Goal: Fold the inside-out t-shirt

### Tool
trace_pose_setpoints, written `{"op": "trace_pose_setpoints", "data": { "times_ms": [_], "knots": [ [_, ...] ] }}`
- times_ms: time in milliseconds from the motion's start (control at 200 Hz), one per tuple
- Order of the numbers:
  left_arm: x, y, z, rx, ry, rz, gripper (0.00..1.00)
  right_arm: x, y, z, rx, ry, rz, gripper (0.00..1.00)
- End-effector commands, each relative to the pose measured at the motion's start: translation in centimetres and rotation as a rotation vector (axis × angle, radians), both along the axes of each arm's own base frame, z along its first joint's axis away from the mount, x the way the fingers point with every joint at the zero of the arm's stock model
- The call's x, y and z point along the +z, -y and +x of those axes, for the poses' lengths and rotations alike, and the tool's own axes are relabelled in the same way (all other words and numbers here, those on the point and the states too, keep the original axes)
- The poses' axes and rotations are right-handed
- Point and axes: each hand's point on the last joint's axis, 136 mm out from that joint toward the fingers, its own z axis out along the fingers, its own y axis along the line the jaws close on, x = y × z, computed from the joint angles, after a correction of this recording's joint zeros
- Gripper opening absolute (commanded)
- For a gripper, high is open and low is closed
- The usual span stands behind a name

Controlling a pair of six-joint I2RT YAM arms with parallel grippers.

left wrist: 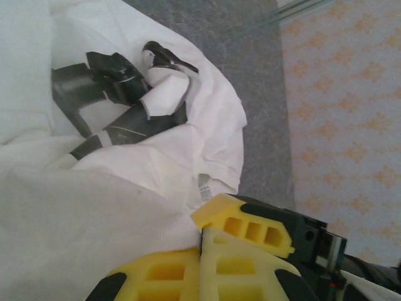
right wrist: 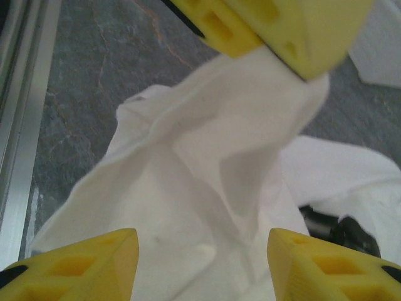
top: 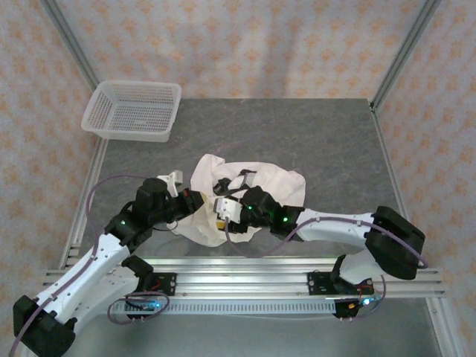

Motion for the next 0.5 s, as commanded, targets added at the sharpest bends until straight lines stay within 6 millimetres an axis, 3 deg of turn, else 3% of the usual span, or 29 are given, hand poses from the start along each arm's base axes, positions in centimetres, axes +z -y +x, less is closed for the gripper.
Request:
{"op": "trace_pose_setpoints", "data": {
  "times_ms": [0, 245, 335, 495],
  "knots": [
    [1.9, 0.3, 0.0, -0.014, 0.063, -0.068, 0.00, 3.1, -2.7, -0.4, 0.102, 0.089, 0.109, 0.56],
    [5.0, 0.6, 0.3, -0.006, 0.133, -0.201, 0.00, 3.4, -5.2, -1.4, 0.130, 0.031, 0.221, 0.56],
    [5.3, 0.9, 0.5, -0.007, 0.126, -0.231, 0.00, 3.2, -6.2, -1.3, 0.120, 0.004, 0.244, 0.54],
    [5.2, 0.1, 0.5, 0.014, 0.117, -0.207, 0.00, 3.8, -6.5, -0.3, 0.061, 0.007, 0.277, 0.16]
  ]
}}
